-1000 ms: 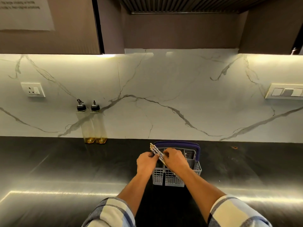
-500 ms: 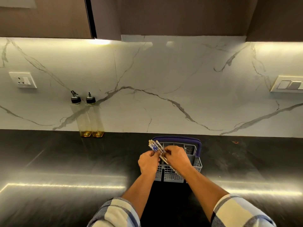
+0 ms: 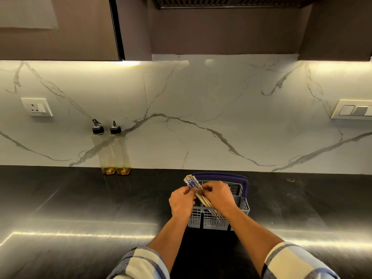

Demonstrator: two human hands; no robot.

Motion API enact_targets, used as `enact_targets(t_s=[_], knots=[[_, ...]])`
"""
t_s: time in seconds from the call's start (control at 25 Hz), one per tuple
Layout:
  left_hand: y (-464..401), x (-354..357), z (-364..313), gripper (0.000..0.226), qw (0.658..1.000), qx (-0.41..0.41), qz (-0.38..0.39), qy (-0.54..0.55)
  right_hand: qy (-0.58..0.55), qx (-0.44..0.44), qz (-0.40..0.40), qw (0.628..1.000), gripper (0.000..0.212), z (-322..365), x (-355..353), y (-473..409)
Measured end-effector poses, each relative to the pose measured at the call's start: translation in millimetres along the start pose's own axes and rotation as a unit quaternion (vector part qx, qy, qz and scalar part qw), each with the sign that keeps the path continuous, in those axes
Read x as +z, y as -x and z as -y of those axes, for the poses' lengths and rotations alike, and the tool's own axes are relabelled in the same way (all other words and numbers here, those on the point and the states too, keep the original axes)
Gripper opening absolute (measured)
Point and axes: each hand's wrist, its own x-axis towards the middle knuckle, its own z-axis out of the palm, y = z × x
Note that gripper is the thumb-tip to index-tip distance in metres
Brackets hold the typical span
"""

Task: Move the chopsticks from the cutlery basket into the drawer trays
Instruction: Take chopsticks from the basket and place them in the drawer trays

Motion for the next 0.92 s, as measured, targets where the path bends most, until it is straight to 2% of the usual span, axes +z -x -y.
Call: enact_targets(t_s=[0.16,0.32,0.48,0.76,0.92], knots=[[1,-15,-16,0.011,0.997,0.061,-0.004,-0.039,-0.026,0.002,-0.024,0.999,0.017,10,-15,3],[7,-40,-53,0.016,0.983,0.153,-0.013,-0.098,-0.11,0.0,-0.053,0.992,0.02,24,-38,7],[14,-71,-88,0.01,0.98,0.196,0.031,-0.031,-0.207,-0.018,-0.078,0.975,0.019,33,-62,16],[20,-114,-118,0.015,0.974,0.218,0.057,-0.004,-0.292,-0.044,-0.075,0.952,0.018,42,-87,37],[38,-127,-116,0.007,0.975,0.181,0.131,0.002,-0.335,-0.048,-0.038,0.94,0.012,47,-96,61]])
